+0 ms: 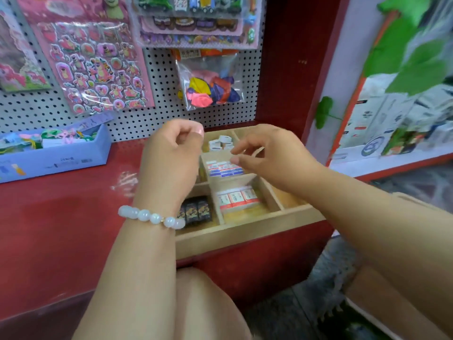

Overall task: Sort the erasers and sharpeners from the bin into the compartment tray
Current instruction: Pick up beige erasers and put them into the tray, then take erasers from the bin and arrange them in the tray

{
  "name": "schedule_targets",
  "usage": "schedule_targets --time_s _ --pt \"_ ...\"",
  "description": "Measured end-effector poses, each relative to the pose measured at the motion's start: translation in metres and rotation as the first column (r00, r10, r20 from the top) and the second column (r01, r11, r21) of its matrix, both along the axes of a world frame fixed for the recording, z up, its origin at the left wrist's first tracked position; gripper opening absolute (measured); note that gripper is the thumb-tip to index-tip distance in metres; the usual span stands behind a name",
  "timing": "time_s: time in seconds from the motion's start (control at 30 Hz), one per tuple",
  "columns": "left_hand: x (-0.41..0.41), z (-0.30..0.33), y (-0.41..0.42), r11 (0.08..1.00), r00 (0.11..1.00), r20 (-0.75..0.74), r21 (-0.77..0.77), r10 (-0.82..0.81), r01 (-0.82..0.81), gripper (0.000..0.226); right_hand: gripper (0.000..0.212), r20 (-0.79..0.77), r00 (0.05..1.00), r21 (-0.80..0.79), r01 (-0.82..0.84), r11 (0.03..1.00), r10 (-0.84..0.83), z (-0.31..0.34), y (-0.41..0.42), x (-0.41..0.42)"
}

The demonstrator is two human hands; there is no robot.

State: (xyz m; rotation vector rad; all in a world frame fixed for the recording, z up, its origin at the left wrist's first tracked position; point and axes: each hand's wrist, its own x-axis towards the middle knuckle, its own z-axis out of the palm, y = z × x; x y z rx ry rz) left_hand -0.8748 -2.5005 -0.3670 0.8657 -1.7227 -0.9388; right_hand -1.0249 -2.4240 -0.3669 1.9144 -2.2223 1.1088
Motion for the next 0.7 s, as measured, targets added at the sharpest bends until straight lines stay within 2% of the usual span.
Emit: schedule_targets --time_s 0.1,0.2,0.3,0.4,0.47,0.57,0.7 --pt "-0.038 0.006 0.045 0.974 0.974 0.049 -0.034 -0.223 0.225 0.012 0.006 -0.039 0.992 -0.043 0.121 0.992 -0.123 0.013 0.062 -0.039" --pt "-0.078 0.002 0.086 0.911 0.906 0.174 -0.083 -0.385 0.403 0.01 0.005 -0.014 0.977 0.015 0.214 0.977 -0.214 0.016 0.119 -0.073" --pt "-0.125 -0.014 0.13 0.816 0.79 0.313 -0.073 -0.528 0.574 0.011 0.006 0.013 0.941 0.125 0.334 0.934 -0.338 0.004 0.175 -0.111" --pt "-0.164 -0.041 0.169 0.708 0.629 0.488 -0.03 -0.606 0.706 0.015 0.007 -0.048 0.908 0.284 0.411 0.866 -0.416 -0.02 0.223 -0.145" --pt "-0.185 -0.065 0.188 0.649 0.516 0.62 -0.014 -0.591 0.76 0.022 0.011 -0.105 0.893 0.436 0.438 0.787 -0.438 -0.041 0.25 -0.168" --pt "-0.208 -0.097 0.211 0.563 0.354 0.754 0.026 -0.553 0.826 0.028 0.019 -0.173 0.897 0.674 0.409 0.615 -0.407 -0.077 0.285 -0.201" --pt "-0.238 -0.118 0.233 0.463 0.145 0.859 0.115 -0.491 0.879 0.037 0.019 -0.209 0.897 0.849 0.364 0.383 -0.389 -0.121 0.31 -0.23"
